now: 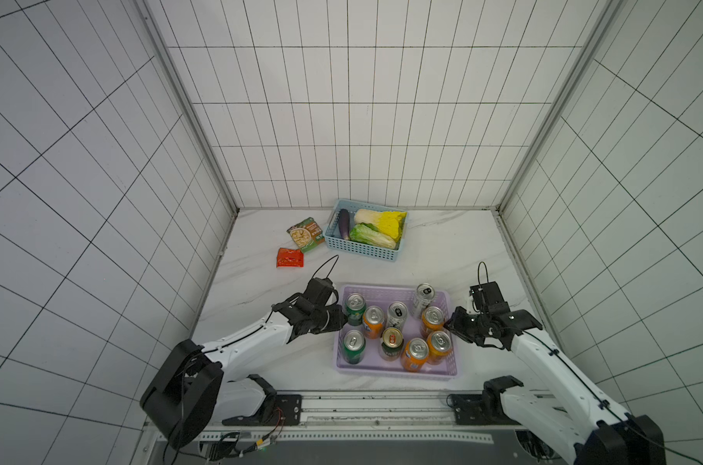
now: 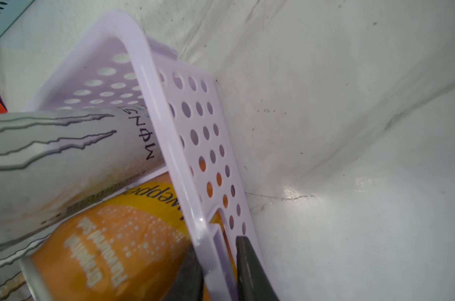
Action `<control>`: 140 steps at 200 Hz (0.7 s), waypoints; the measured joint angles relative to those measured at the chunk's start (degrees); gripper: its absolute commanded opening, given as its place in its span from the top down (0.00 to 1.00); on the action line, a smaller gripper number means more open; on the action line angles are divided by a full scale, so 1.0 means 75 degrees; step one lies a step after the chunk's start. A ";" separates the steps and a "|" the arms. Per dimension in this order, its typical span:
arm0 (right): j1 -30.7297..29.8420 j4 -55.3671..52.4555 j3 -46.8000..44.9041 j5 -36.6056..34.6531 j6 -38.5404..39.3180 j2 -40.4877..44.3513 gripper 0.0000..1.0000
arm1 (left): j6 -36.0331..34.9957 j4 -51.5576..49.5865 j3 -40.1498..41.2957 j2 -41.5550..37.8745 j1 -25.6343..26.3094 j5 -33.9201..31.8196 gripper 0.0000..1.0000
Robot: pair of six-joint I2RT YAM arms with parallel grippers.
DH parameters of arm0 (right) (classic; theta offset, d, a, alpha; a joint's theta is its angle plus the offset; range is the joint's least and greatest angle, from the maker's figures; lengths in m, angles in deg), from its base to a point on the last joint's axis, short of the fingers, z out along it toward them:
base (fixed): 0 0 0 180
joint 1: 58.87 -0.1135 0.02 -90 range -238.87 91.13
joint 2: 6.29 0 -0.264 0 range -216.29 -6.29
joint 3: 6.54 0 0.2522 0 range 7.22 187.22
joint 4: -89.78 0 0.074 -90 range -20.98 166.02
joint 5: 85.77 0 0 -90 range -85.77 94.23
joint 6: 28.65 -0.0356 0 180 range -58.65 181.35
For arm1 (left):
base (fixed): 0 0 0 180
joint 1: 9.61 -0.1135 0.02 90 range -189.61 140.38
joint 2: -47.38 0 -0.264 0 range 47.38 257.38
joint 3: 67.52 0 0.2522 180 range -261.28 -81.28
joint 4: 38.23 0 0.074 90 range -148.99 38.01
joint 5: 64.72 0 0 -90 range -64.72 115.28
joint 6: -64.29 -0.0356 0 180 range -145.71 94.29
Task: Take out the drinks from the basket
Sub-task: Move the basket to the center of the board.
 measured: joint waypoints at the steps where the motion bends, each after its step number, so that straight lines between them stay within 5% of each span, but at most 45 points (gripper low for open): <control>1: 0.0000 0.0009 0.0003 0.0006 0.0006 -0.0009 0.82 | -0.0006 0.0000 -0.0003 0.0003 -0.0009 0.0003 0.91; 140: -0.0099 0.1979 0.1460 0.0318 0.0583 -0.2882 0.83 | -0.1221 -0.0309 -0.1661 0.1760 -0.1445 -0.0061 0.91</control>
